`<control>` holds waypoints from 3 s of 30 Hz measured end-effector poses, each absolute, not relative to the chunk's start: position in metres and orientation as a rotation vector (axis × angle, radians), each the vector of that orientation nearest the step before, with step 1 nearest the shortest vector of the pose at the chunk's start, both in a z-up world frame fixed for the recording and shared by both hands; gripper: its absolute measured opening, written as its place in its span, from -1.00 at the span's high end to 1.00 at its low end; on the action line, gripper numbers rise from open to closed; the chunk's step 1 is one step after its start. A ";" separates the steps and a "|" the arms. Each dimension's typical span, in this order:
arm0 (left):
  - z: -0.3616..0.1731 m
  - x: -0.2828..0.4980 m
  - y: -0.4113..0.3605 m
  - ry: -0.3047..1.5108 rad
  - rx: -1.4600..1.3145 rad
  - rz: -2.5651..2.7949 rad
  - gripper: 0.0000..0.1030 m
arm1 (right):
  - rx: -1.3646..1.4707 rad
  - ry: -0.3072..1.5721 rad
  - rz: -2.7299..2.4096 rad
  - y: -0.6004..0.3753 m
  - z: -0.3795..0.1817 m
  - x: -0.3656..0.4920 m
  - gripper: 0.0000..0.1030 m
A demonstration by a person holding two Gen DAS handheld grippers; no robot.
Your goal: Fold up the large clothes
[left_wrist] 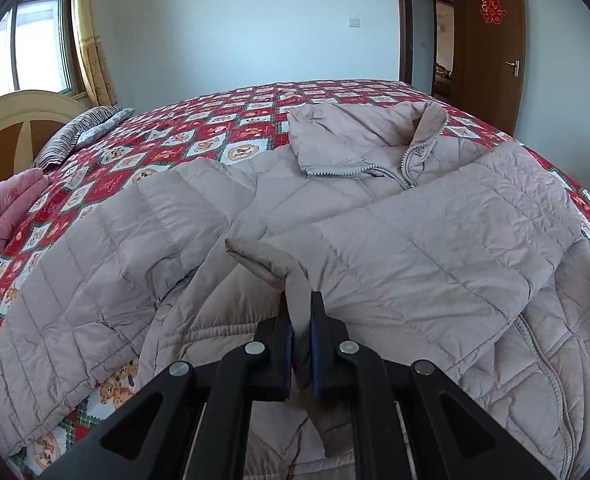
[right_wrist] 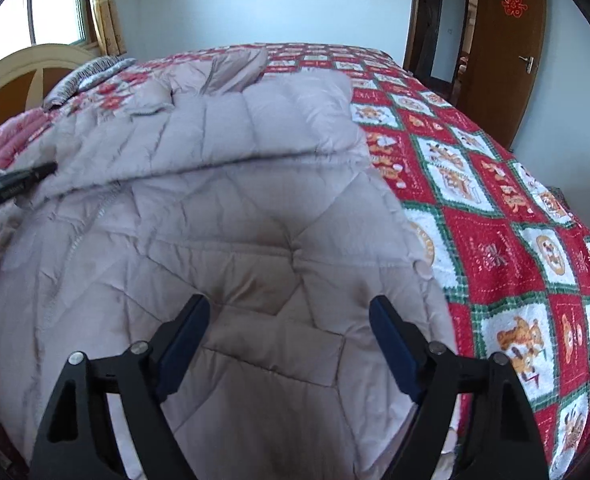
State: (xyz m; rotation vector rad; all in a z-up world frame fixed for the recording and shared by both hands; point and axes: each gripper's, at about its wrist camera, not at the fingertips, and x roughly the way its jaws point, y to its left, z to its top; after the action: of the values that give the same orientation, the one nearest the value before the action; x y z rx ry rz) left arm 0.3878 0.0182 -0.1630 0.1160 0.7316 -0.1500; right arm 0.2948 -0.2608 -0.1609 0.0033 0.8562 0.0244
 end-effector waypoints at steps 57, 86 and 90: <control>-0.193 0.396 0.017 0.758 0.107 -0.091 0.62 | -0.110 0.874 0.030 -0.171 -0.200 0.445 -0.74; -0.133 0.293 0.228 0.690 0.068 0.384 -0.53 | -0.161 0.871 0.006 -0.162 -0.190 0.441 -0.82; -0.138 0.258 0.293 0.704 0.018 0.531 -0.53 | -0.127 0.759 0.083 -0.142 -0.158 0.418 -0.82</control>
State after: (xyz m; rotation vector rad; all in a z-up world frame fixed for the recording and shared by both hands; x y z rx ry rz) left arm 0.2584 0.2930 -0.1376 0.0179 0.7042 0.5305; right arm 0.4177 -0.1421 -0.1580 -0.1268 0.7587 0.0829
